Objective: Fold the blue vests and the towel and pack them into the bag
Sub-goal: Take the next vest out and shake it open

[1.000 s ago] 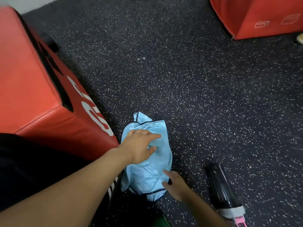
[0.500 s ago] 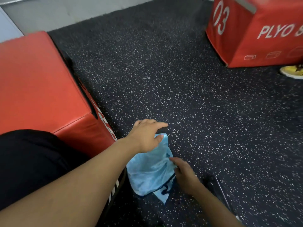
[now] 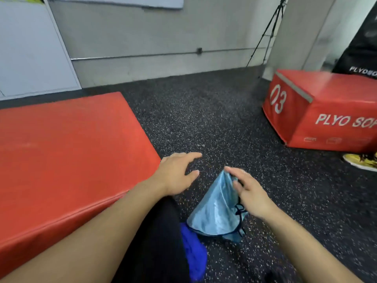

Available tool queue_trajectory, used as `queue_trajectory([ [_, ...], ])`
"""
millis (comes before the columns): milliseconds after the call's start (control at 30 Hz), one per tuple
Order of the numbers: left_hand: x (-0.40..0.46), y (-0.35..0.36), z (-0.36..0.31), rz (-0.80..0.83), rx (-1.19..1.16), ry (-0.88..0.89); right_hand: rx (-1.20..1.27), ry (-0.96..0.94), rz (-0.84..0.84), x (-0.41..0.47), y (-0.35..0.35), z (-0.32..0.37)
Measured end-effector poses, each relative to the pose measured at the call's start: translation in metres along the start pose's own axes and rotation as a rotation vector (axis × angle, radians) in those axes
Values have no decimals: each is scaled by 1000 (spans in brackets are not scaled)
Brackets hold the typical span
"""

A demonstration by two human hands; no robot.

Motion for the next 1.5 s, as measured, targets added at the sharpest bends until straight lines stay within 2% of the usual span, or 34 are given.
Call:
queue_trajectory([
  [233, -21, -85, 55, -190, -54, -82, -15, -251, -8, 48, 9, 172],
  [600, -62, -238, 138, -529, -79, -175, 270, -474, 139, 91, 84, 422],
  [867, -95, -338, 189, -843, -75, -313, 350, -500, 299, 103, 153, 511],
  [1033, -109, -375, 208, -841, 23, -393, 482, -465, 369, 105, 183, 545],
  [1100, -115, -386, 219, -861, -7, -404, 380, -478, 322, 111, 187, 553],
  [1200, -125, -407, 234, -906, -82, -402, -22, -572, 168, 114, 190, 560],
  [1333, -135, -434, 238, -871, -51, -327, -508, -698, -33, 107, 214, 560],
  [1400, -138, -445, 238, -857, -16, -293, -601, -717, -124, 111, 231, 560],
  [1500, -145, -460, 240, -826, 0, -266, -604, -746, -189, 113, 249, 561],
])
Point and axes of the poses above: each hand's wrist, its own x-axis towards the middle knuckle, its own y-axis out of the palm, z = x × y, the point moved 1 cm from there along x, towards the middle knuckle, and after that the axes turned 15 degrees about x, right-handed, at the moved point
